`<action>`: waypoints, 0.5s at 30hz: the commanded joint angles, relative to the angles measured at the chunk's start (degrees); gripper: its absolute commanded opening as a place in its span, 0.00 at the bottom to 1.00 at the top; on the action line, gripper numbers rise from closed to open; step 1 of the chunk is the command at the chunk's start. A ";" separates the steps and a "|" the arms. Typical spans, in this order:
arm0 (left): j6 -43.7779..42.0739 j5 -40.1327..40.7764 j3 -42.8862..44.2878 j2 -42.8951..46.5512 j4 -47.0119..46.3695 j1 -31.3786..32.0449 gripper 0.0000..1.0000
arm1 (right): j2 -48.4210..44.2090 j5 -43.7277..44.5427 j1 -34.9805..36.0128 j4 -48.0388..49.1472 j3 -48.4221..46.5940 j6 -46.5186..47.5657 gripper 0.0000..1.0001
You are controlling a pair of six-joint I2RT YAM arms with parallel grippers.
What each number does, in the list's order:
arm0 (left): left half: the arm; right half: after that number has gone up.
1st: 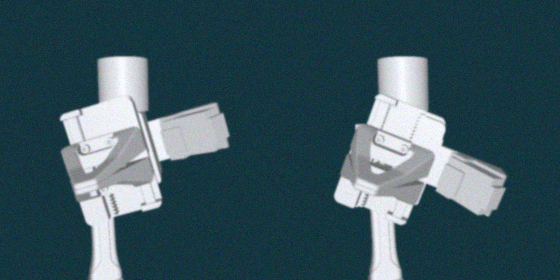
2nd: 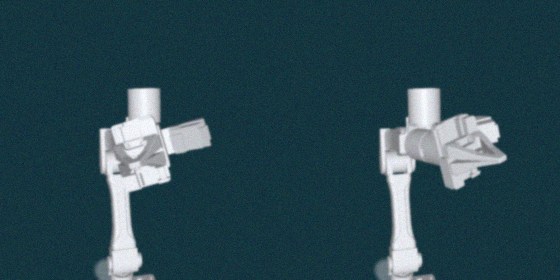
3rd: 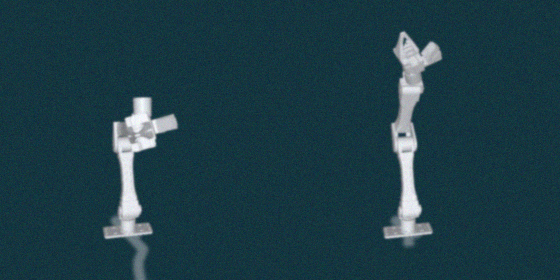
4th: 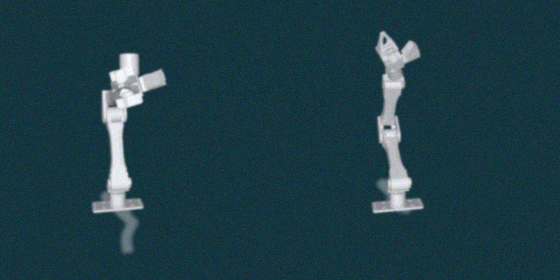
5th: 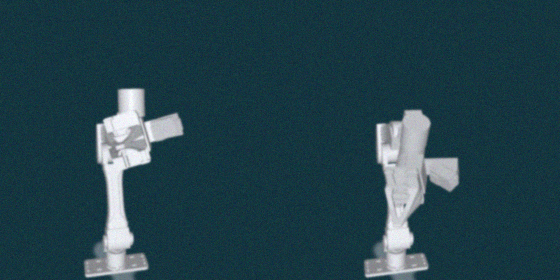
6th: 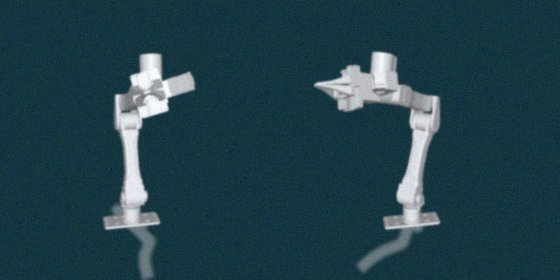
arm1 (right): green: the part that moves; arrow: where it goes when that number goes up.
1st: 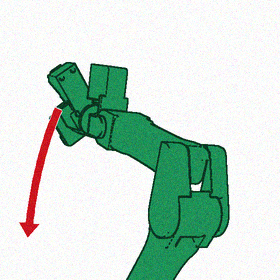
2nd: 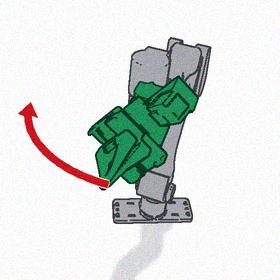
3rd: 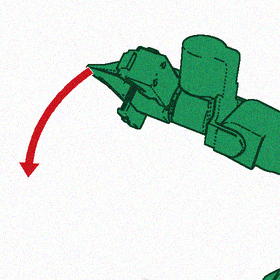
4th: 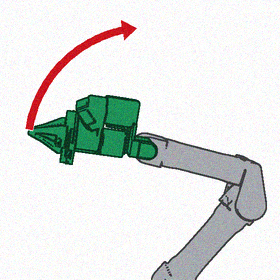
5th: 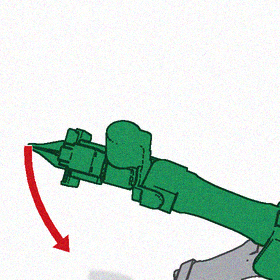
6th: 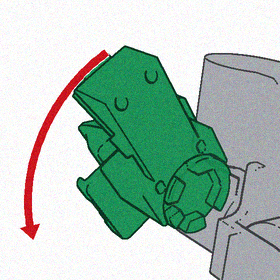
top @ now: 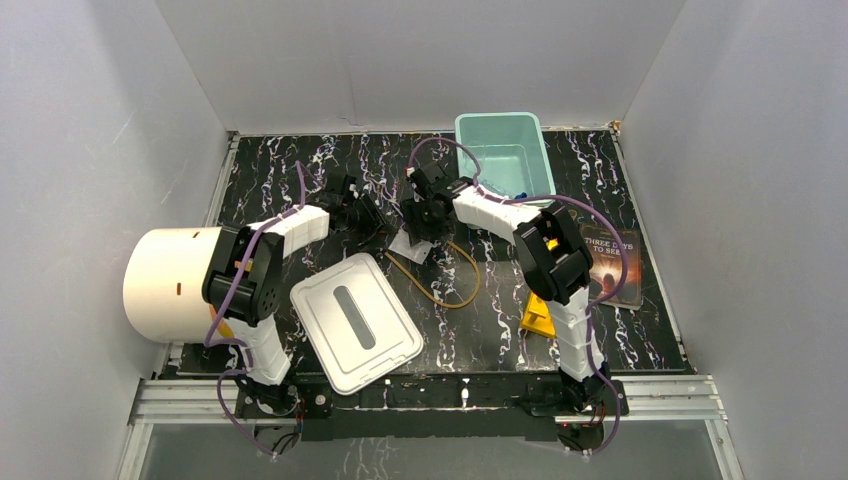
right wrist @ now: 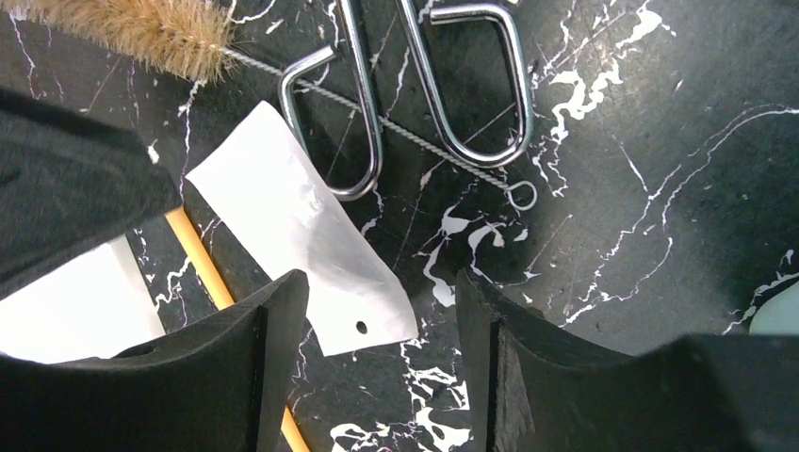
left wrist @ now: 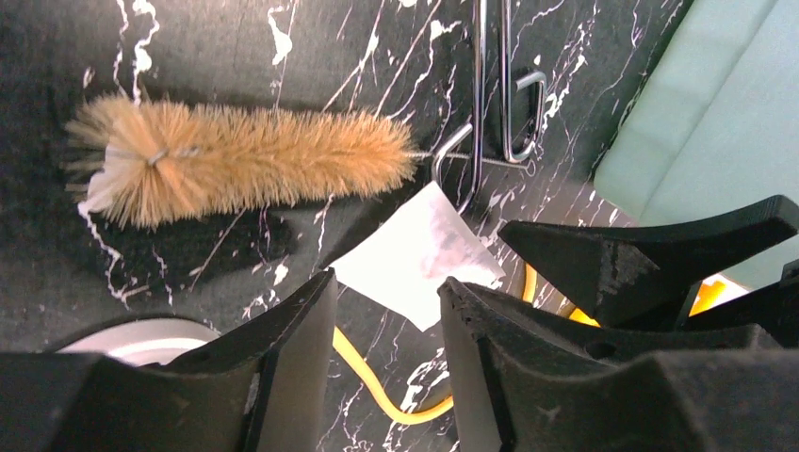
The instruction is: Organize the chemistry lab equipment
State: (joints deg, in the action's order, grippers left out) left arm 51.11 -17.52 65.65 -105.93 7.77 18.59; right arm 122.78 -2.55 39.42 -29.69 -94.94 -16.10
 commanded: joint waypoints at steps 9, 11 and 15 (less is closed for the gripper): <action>-2.39 2.16 5.30 -5.07 5.47 2.03 0.31 | 2.22 -12.06 -1.94 -2.26 -3.97 2.64 0.58; -2.17 2.54 4.93 -5.28 6.31 2.37 0.30 | 2.85 -12.62 -2.03 -2.63 -4.34 2.77 0.57; -2.01 2.83 4.71 -6.22 7.52 2.81 0.29 | 3.63 -14.47 -2.20 -2.80 -4.70 3.11 0.52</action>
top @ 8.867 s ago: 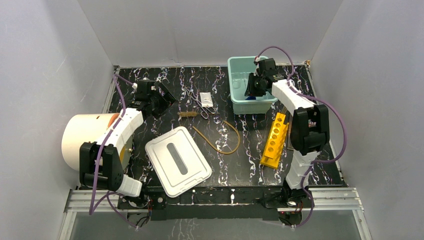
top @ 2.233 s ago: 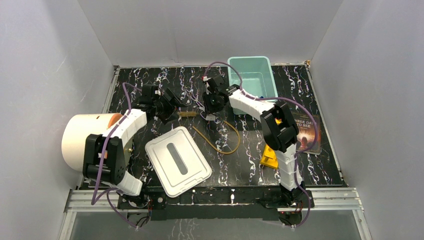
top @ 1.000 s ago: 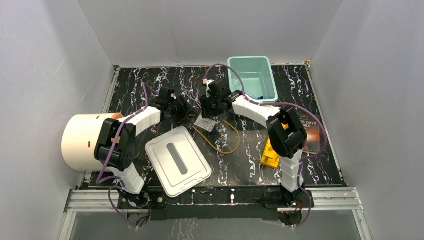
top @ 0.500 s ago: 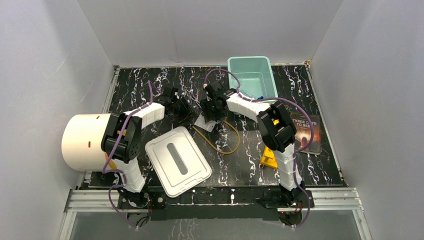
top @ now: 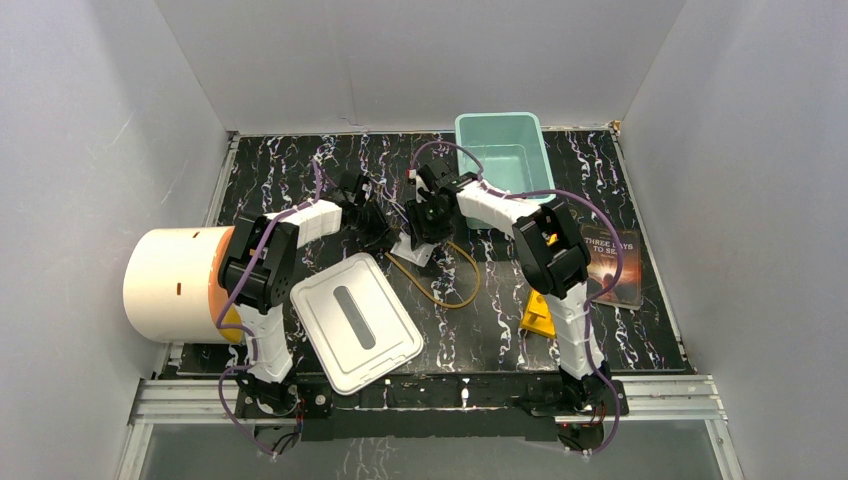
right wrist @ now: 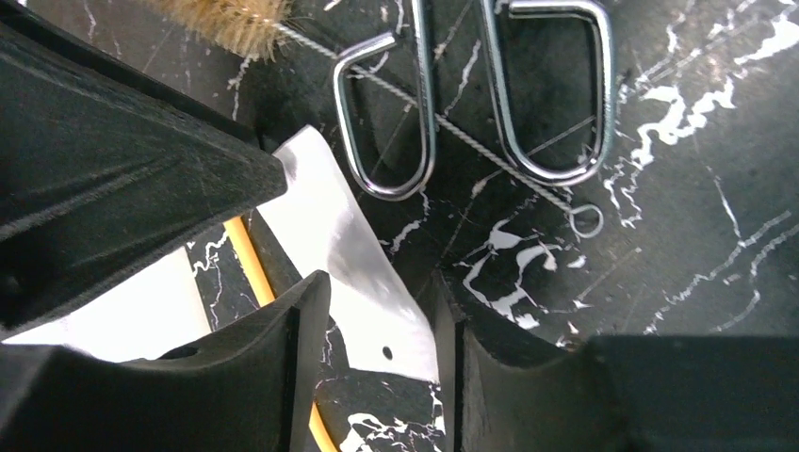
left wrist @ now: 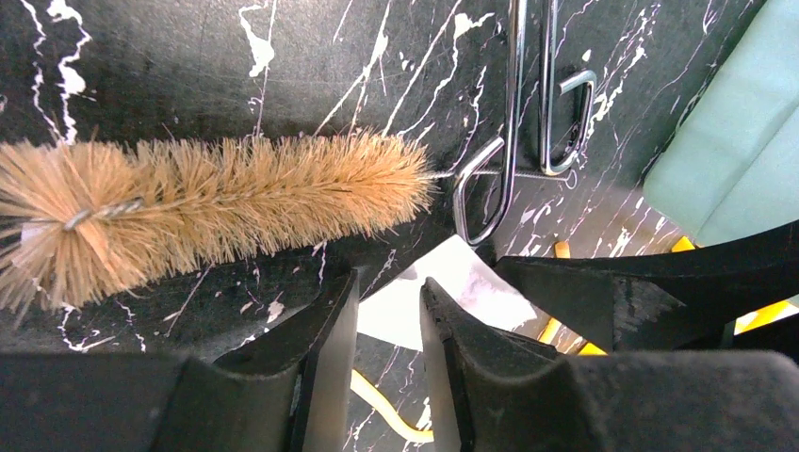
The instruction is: Organize the chemistry lab equipment
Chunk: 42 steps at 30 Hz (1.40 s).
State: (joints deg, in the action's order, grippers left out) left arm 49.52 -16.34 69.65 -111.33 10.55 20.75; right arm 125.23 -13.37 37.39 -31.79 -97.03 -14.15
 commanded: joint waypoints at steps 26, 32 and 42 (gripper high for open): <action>-5.47 4.11 6.37 3.94 9.00 0.78 0.40 | -5.78 -3.62 -0.23 5.44 2.99 -0.93 0.00; -6.98 7.58 10.07 8.72 12.38 0.70 0.57 | -12.02 0.07 -0.27 6.78 6.35 -0.14 0.00; -5.56 9.04 5.69 14.24 12.10 -0.54 0.71 | -18.79 6.37 -1.00 6.13 6.61 1.61 0.00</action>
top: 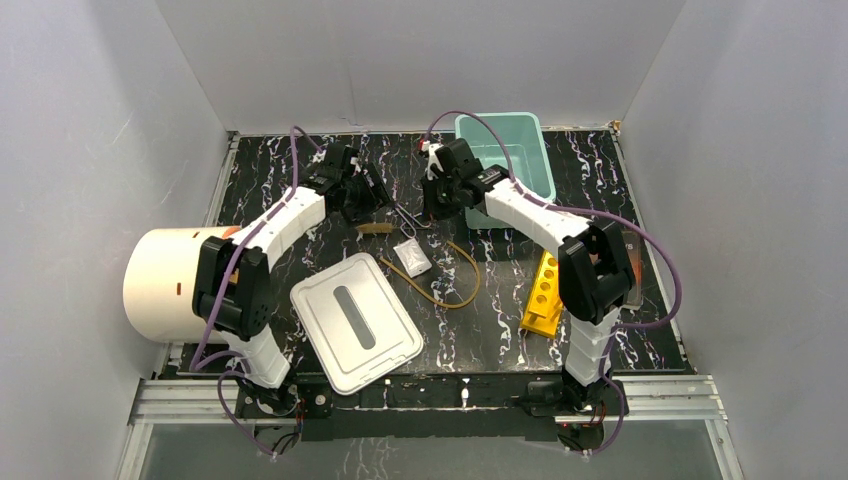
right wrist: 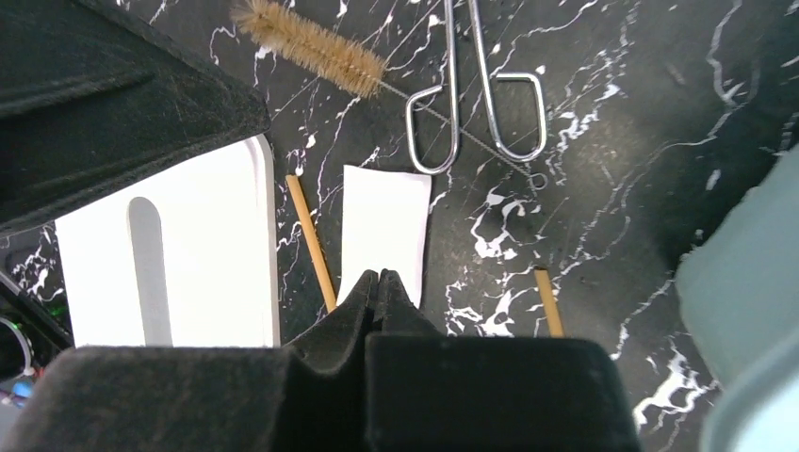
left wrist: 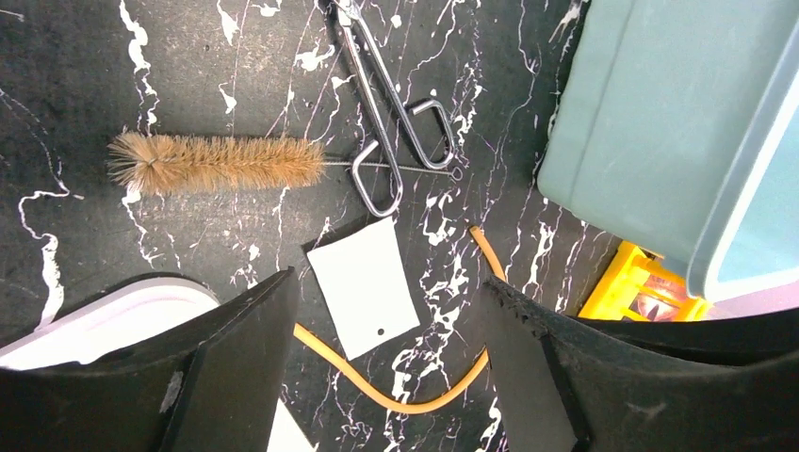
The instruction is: Organize the chemistry lab equipment
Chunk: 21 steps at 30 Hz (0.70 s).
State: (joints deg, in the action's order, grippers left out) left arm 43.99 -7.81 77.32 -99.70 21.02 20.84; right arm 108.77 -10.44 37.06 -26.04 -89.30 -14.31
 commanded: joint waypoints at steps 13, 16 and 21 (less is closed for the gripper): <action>-3.79 -10.41 -1.48 -8.12 -2.23 0.01 0.49 | -1.36 -6.49 0.05 1.98 9.59 -8.93 0.63; -4.59 -11.02 -0.66 -10.87 -3.04 0.39 0.42 | -0.70 -6.23 0.56 2.82 11.75 -11.67 0.67; -5.81 -11.82 0.61 -13.25 -3.76 1.12 0.35 | 1.01 -5.68 1.08 3.04 12.25 -13.69 0.70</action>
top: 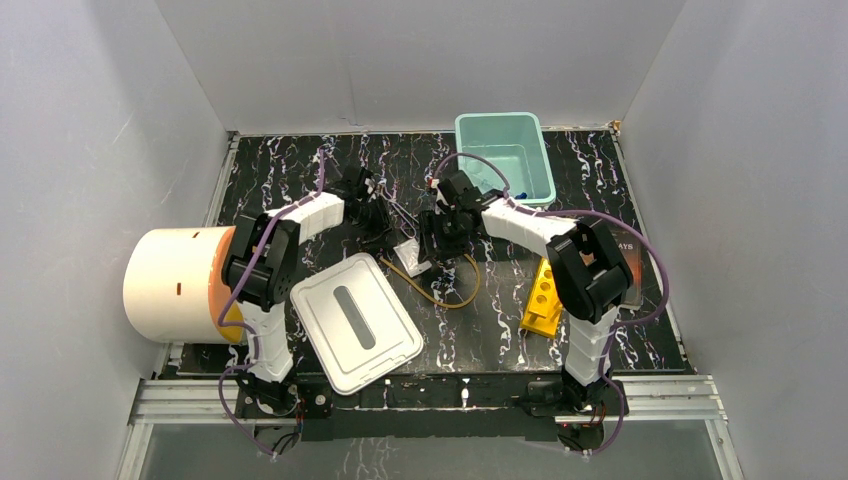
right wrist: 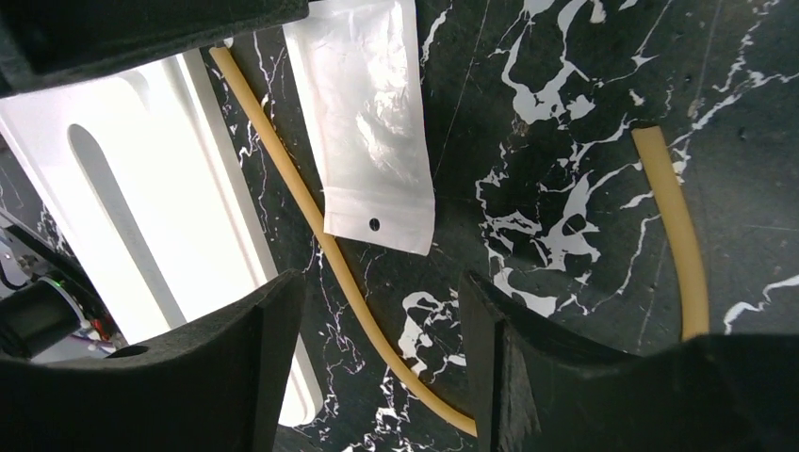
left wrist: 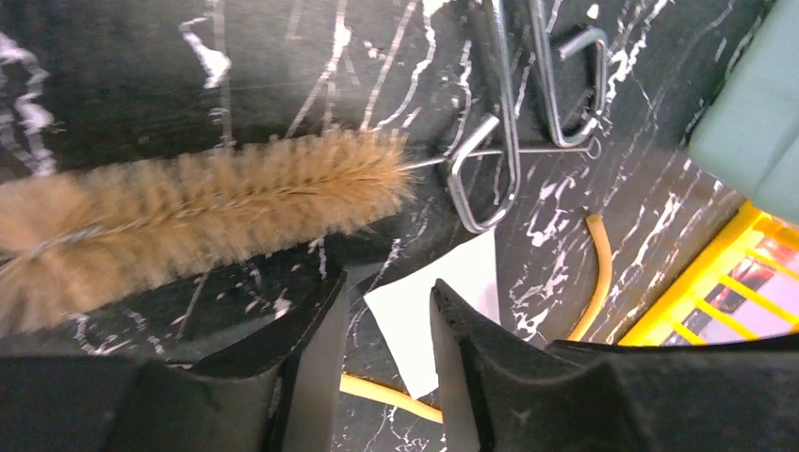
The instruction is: Organize the chemistry lab equipment
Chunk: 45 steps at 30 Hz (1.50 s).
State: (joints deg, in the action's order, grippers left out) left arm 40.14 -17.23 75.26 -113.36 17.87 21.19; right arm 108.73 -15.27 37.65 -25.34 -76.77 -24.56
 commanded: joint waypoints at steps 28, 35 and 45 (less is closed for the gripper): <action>-2.32 6.36 -2.41 0.97 8.46 2.63 0.13 | 8.30 -7.24 0.50 14.55 -2.54 -11.54 0.36; -2.85 6.97 0.90 3.67 8.60 2.65 0.19 | 6.34 -4.48 0.38 13.03 -2.96 -8.82 0.00; -3.49 14.98 7.91 12.82 10.81 1.52 0.45 | -5.24 0.51 -0.91 8.34 -4.39 3.59 0.00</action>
State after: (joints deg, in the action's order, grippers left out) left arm 37.65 -7.09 79.83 -108.64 26.65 23.53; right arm 112.40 -18.00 37.76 -16.36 -77.58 -28.10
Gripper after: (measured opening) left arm 0.409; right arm 0.012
